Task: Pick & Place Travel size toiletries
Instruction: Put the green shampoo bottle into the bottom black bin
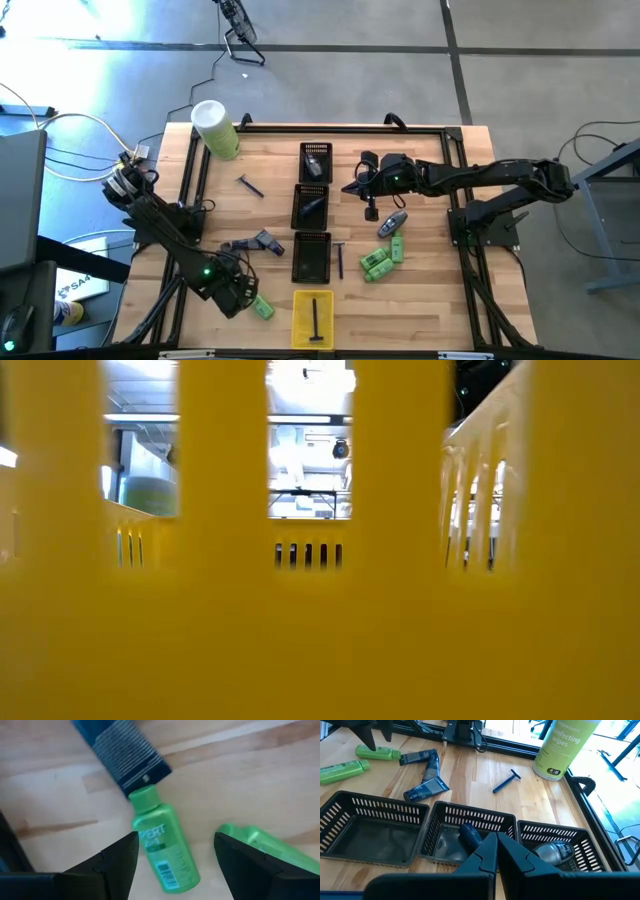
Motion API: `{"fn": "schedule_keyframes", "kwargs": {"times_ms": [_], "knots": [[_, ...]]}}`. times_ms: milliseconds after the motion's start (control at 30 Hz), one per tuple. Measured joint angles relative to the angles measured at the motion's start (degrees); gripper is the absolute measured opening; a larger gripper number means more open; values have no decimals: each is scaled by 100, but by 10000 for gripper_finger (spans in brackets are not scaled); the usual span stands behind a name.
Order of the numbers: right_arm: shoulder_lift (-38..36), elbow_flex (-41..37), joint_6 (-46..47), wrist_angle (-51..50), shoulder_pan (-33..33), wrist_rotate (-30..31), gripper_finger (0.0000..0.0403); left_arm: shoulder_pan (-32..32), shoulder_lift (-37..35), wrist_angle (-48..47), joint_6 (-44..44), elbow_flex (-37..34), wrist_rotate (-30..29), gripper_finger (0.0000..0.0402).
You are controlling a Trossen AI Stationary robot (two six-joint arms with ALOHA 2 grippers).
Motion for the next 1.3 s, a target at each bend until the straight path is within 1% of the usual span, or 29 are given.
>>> {"fn": "schedule_keyframes", "kwargs": {"times_ms": [200, 700, 1033, 1300], "knots": [[0, 0, 2, -1, 0, 0, 4, 0, 76, 32, -126, 0, 267, 253], [0, 0, 13, -2, 2, 0, 4, -2, 78, 82, -244, -2, 260, 253], [0, 0, 15, -9, 2, 0, 4, -48, 557, 367, -260, -7, 306, 253], [0, 0, 35, -19, 2, 0, 4, -125, 554, 425, -414, -9, 295, 253]]}}
